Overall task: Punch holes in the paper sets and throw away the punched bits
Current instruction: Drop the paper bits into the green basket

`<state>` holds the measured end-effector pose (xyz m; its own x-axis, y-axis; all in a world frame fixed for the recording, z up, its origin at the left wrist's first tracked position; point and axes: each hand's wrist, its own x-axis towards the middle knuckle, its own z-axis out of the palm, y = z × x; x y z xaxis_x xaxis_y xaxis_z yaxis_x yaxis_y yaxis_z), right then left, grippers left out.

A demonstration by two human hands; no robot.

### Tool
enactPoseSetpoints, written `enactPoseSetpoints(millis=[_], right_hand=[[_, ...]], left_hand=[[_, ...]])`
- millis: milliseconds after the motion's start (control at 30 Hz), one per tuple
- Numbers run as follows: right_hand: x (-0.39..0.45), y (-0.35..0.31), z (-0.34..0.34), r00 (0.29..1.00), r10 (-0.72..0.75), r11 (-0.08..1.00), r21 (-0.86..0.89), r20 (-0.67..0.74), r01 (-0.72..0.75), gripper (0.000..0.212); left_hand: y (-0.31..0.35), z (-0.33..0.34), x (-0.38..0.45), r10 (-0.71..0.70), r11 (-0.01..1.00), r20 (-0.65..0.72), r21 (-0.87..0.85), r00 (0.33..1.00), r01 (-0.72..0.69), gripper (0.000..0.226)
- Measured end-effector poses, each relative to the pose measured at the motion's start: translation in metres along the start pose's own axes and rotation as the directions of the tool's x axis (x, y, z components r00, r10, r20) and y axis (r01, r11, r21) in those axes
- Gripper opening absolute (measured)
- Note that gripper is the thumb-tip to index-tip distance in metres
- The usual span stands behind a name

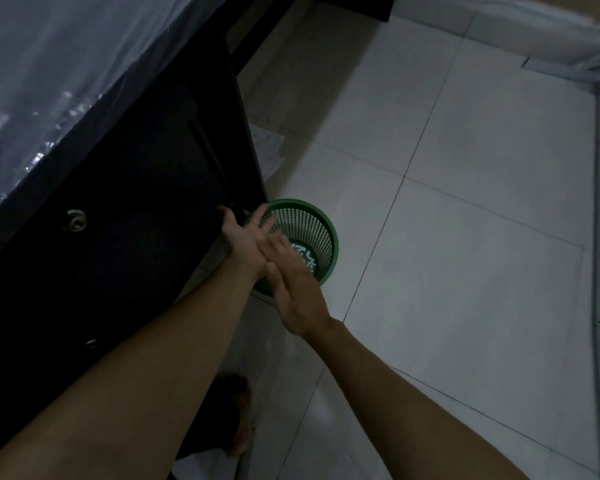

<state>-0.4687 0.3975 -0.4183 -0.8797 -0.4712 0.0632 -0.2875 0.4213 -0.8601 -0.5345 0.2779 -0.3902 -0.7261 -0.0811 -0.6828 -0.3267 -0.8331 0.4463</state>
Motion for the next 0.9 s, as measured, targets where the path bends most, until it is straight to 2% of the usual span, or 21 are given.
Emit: enactPoseSetpoints(millis=[67,133,167,233,300,333,367,400,433,467,500,533,567,633,700,733,767,800,867,900], right_hand=[[0.004,0.000,0.000,0.989,0.141,0.989,-0.041,-0.034,-0.142,0.060],[0.010,0.000,-0.004,0.963,0.253,0.967,0.004,-0.096,-0.253,0.063],[0.009,-0.002,-0.006,0.963,0.241,0.970,0.021,-0.120,-0.240,0.061],[0.006,-0.004,-0.007,0.990,0.077,0.997,-0.001,-0.114,-0.078,0.056],[0.003,-0.004,-0.002,0.999,-0.046,0.999,-0.013,-0.005,0.046,0.053],[0.001,-0.004,0.002,0.999,-0.004,1.000,-0.008,0.050,0.004,0.055],[0.003,-0.005,0.003,0.991,0.117,0.992,0.037,0.069,-0.120,0.060],[0.007,-0.005,0.002,0.951,0.302,0.935,0.173,0.074,-0.310,0.068],[0.013,-0.007,-0.004,0.864,0.491,0.767,0.414,0.113,-0.490,0.075],[0.018,-0.005,-0.012,0.775,0.600,0.499,0.663,0.200,-0.558,0.081],[0.024,-0.003,-0.019,0.738,0.614,0.198,0.850,0.281,-0.488,0.083],[0.029,-0.001,-0.025,0.744,0.590,-0.041,0.932,0.313,-0.359,0.084],[0.032,0.001,-0.030,0.753,0.580,-0.180,0.950,0.312,-0.255,0.085],[0.036,0.000,-0.034,0.758,0.572,-0.267,0.945,0.313,-0.189,0.088],[0.037,-0.005,-0.035,0.765,0.570,-0.231,0.952,0.300,-0.201,0.090],[0.037,-0.010,-0.034,0.779,0.561,-0.162,0.959,0.282,-0.231,0.090],[0.036,-0.016,-0.033,0.792,0.556,-0.036,0.959,0.253,-0.280,0.089],[0.032,-0.022,-0.030,0.817,0.535,0.140,0.931,0.214,-0.336,0.086],[0.023,-0.035,-0.018,0.889,0.433,0.518,0.766,0.150,-0.382,0.076],[0.019,-0.039,-0.012,0.923,0.367,0.678,0.645,0.117,-0.352,0.070]], left_hand=[[-0.001,-0.002,-0.001,0.006,1.000,0.008,-0.003,1.000,-0.006,0.096],[-0.003,-0.004,-0.003,0.011,1.000,0.007,-0.008,1.000,-0.011,0.097],[-0.003,-0.005,-0.003,0.011,1.000,0.006,-0.010,1.000,-0.011,0.097],[0.000,-0.007,-0.002,0.013,1.000,0.015,-0.025,1.000,-0.012,0.098],[0.003,-0.005,-0.002,0.019,1.000,0.019,-0.018,1.000,-0.019,0.098],[0.005,-0.004,-0.002,0.021,1.000,0.011,0.001,1.000,-0.021,0.099],[0.005,-0.004,-0.003,0.022,1.000,0.001,0.019,1.000,-0.022,0.099],[0.005,-0.004,-0.004,0.023,0.999,-0.002,0.030,1.000,-0.023,0.099],[0.005,-0.005,-0.006,0.025,0.999,0.005,0.035,1.000,-0.025,0.099],[0.004,-0.007,-0.008,0.025,0.999,0.019,0.036,0.999,-0.026,0.098],[0.004,-0.008,-0.009,0.026,0.999,0.033,0.032,0.999,-0.027,0.098],[0.003,-0.009,-0.010,0.029,0.999,0.045,0.024,0.999,-0.030,0.097],[0.003,-0.009,-0.011,0.032,0.999,0.051,0.016,0.998,-0.032,0.097],[0.001,-0.009,-0.013,0.030,1.000,0.055,0.004,0.998,-0.031,0.098],[-0.001,-0.006,-0.014,0.023,1.000,0.070,0.008,0.997,-0.023,0.099],[-0.002,-0.005,-0.014,0.020,1.000,0.079,0.009,0.997,-0.021,0.099],[-0.002,-0.003,-0.015,0.017,1.000,0.082,-0.001,0.996,-0.017,0.099],[-0.003,0.000,-0.014,0.016,1.000,0.076,-0.021,0.997,-0.015,0.099],[-0.002,0.005,-0.011,0.016,1.000,0.041,-0.025,0.999,-0.015,0.100],[-0.001,0.006,-0.008,0.019,1.000,0.010,-0.012,1.000,-0.018,0.099]])
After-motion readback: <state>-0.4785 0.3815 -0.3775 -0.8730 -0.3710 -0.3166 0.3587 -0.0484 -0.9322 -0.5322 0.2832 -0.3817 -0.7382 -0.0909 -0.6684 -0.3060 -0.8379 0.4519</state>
